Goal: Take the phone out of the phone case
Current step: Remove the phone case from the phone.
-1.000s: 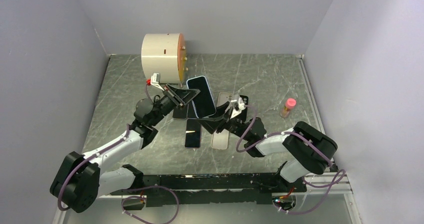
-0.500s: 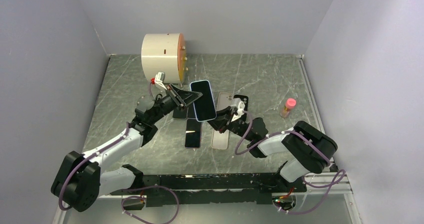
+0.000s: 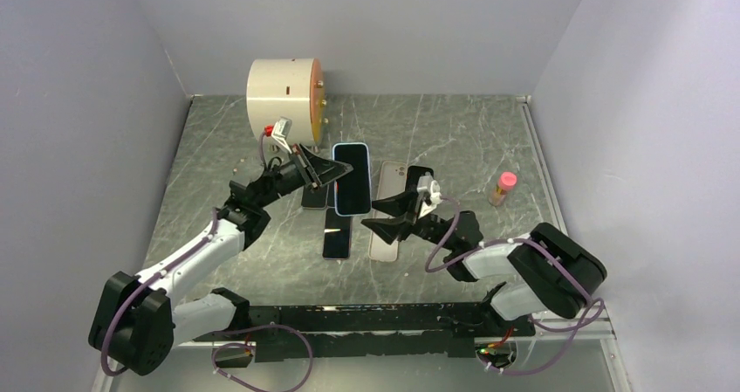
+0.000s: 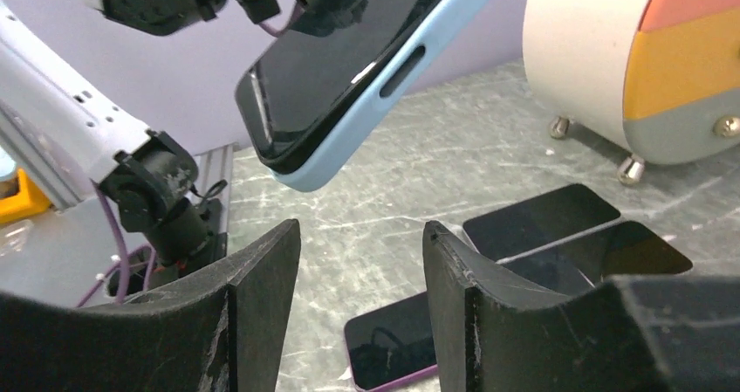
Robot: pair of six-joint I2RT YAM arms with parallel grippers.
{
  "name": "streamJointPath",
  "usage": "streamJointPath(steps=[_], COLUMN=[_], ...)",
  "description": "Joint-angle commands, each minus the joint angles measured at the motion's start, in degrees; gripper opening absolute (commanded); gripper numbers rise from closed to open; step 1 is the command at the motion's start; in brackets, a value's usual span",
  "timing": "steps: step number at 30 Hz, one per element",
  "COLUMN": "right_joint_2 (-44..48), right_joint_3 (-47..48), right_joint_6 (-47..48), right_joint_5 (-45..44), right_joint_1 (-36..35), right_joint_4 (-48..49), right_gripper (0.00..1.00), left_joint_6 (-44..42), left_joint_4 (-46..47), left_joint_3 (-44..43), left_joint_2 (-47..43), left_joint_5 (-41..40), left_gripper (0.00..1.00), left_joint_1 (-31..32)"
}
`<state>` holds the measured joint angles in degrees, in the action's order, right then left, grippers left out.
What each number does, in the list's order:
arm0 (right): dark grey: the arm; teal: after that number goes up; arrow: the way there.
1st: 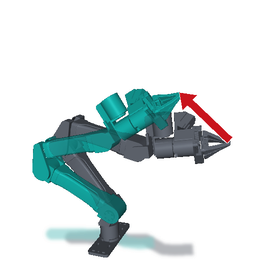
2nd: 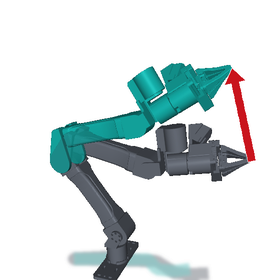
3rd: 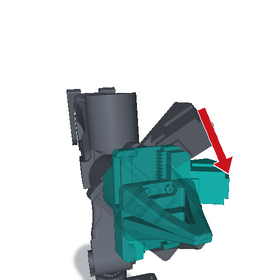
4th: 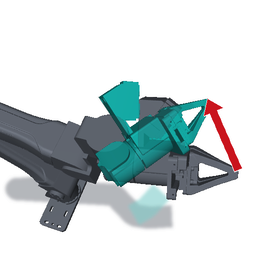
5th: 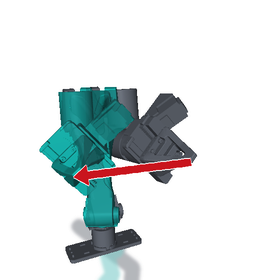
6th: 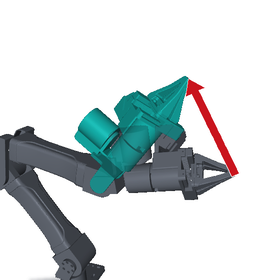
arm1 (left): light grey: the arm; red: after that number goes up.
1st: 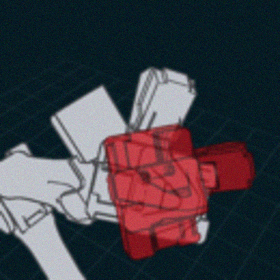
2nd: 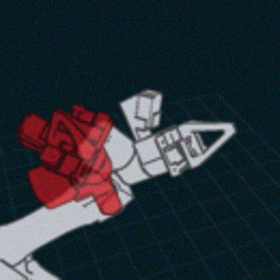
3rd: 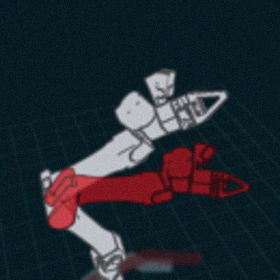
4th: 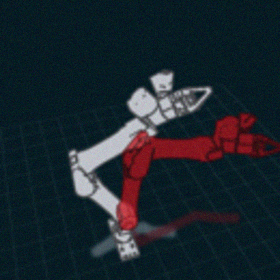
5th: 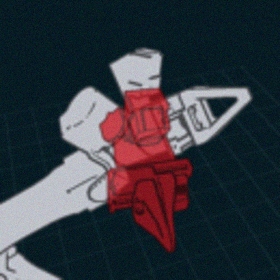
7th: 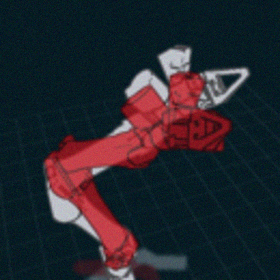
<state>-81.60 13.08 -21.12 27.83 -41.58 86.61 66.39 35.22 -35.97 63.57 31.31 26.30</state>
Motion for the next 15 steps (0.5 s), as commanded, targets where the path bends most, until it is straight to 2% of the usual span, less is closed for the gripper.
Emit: streamJointPath(steps=[1, 15], right_joint_2=[4.0, 7.5], right_joint_3=[-0.5, 2.8], right_joint_6=[-4.0, -7.2], right_joint_5=[5.8, 10.6], right_joint_1=[1.8, 3.2], right_joint_4=[11.4, 11.5], right_gripper=[0.57, 0.55], left_joint_6=[-1.6, 2.6], left_joint_4=[3.4, 11.2], left_joint_3=[-4.4, -4.5], left_joint_2=[-1.3, 2.9], left_joint_5=[5.9, 12.8], left_gripper=[0.02, 0.02], left_joint_1=[-0.4, -0.4])
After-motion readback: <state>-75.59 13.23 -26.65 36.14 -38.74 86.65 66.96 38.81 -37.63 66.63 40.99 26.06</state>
